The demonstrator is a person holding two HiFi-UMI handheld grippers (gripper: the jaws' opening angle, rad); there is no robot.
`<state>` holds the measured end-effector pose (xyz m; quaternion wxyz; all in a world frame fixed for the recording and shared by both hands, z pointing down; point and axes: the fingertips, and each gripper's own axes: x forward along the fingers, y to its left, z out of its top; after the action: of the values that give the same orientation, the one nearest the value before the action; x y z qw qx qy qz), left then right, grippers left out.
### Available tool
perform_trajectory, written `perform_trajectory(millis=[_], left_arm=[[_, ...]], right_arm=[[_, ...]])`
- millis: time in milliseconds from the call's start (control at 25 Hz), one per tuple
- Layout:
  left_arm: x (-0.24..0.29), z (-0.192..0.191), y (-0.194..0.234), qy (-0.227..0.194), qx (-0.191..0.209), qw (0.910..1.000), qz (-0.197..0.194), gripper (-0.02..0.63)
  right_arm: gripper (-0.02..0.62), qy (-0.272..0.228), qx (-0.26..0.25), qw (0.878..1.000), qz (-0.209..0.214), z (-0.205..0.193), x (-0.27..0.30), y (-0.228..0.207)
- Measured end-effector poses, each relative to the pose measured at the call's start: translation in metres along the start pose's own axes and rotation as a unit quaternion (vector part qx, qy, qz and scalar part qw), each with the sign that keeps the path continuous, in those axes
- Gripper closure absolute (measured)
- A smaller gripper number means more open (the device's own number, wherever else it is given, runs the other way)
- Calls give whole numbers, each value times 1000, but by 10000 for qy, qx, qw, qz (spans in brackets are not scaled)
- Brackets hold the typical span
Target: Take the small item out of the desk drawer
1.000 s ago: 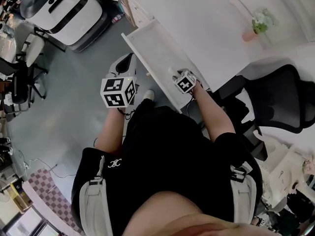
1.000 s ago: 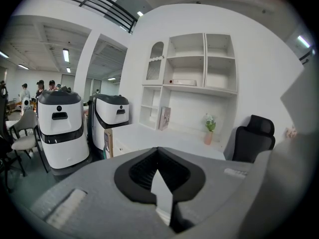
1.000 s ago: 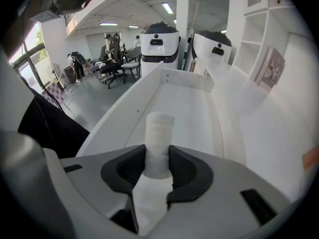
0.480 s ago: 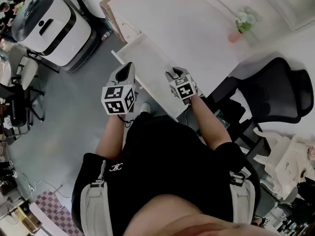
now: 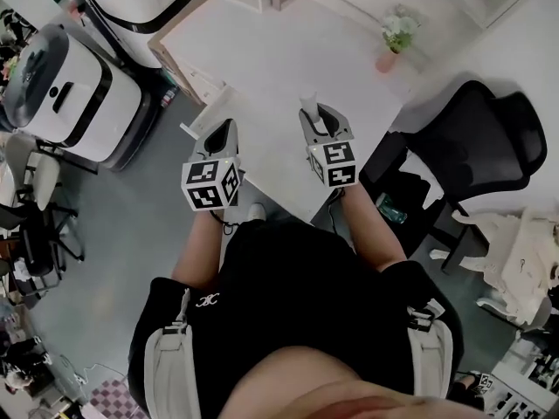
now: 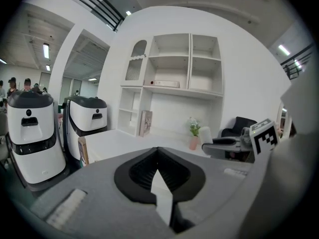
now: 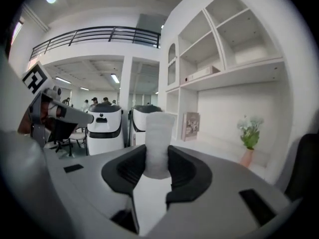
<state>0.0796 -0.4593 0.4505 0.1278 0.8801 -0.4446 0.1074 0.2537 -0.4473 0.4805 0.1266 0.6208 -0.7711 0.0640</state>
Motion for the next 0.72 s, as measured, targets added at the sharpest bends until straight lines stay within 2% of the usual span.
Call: perform_trajectory(millis=[200, 320, 520, 720], left_arm=[[18, 13, -18, -66, 142, 9992, -357, 591], [26, 19, -29, -86, 225, 9981, -564, 591], [42, 26, -54, -115, 338, 9956, -866, 592], [52, 30, -79, -116, 418, 9922, -1171, 592]], right_arm=[[474, -627, 18, 9951, -759, 42, -35, -33], [476, -842, 23, 9901, -1121, 56, -56, -47], [476, -1254, 113, 9755, -1805, 66, -93, -74], [474, -1346, 240, 9631, -2317, 58, -123, -94]])
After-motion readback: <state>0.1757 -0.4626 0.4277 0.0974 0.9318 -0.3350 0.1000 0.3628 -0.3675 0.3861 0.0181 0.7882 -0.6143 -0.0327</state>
